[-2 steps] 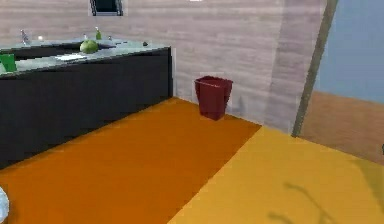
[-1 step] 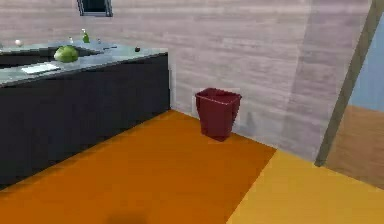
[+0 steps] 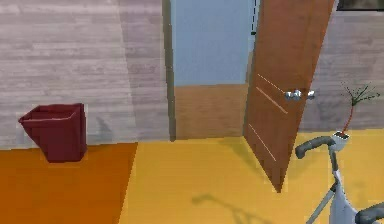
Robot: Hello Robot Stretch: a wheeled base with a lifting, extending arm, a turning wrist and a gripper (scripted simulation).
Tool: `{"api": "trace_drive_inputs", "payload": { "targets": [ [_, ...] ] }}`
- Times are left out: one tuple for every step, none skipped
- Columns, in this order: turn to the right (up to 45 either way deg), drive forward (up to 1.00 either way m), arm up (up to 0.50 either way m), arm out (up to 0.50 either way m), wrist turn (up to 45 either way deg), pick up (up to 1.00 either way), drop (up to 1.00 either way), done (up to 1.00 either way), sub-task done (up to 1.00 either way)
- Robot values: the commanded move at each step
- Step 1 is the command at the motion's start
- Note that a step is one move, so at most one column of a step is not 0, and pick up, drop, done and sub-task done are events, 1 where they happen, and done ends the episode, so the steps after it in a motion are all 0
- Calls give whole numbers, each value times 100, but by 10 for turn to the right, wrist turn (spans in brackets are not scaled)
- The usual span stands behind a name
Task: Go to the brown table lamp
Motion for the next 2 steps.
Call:
{"api": "trace_drive_inputs", "payload": {
  "targets": [
    [0, 85, 0, 0, 0, 0, 0, 0, 0],
    [30, 0, 0, 0, 0, 0, 0, 0, 0]
  ]
}}
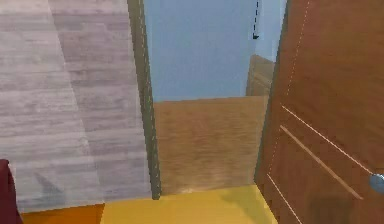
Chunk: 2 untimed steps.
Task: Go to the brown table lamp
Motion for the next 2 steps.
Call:
{"api": "trace_drive_inputs", "payload": {
  "targets": [
    [60, 0, 0, 0, 0, 0, 0, 0, 0],
    [0, 100, 0, 0, 0, 0, 0, 0, 0]
  ]
}}
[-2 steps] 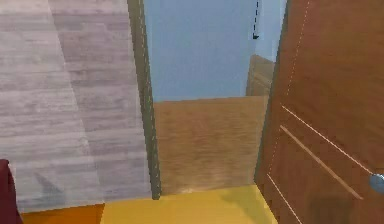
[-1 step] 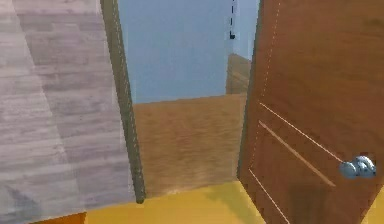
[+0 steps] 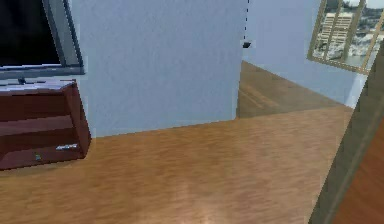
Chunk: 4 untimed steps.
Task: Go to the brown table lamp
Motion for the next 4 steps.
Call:
{"api": "trace_drive_inputs", "payload": {
  "targets": [
    [150, 0, 0, 0, 0, 0, 0, 0, 0],
    [0, 5, 0, 0, 0, 0, 0, 0, 0],
    [-300, 0, 0, 0, 0, 0, 0, 0, 0],
    [-30, 0, 0, 0, 0, 0, 0, 0, 0]
  ]
}}
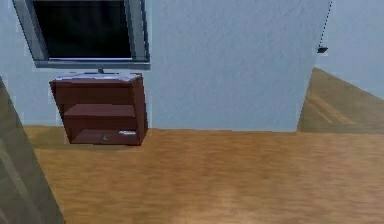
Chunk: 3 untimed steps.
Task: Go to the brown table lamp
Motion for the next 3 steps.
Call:
{"api": "trace_drive_inputs", "payload": {
  "targets": [
    [0, 55, 0, 0, 0, 0, 0, 0, 0],
    [0, 40, 0, 0, 0, 0, 0, 0, 0],
    [450, 0, 0, 0, 0, 0, 0, 0, 0]
  ]
}}
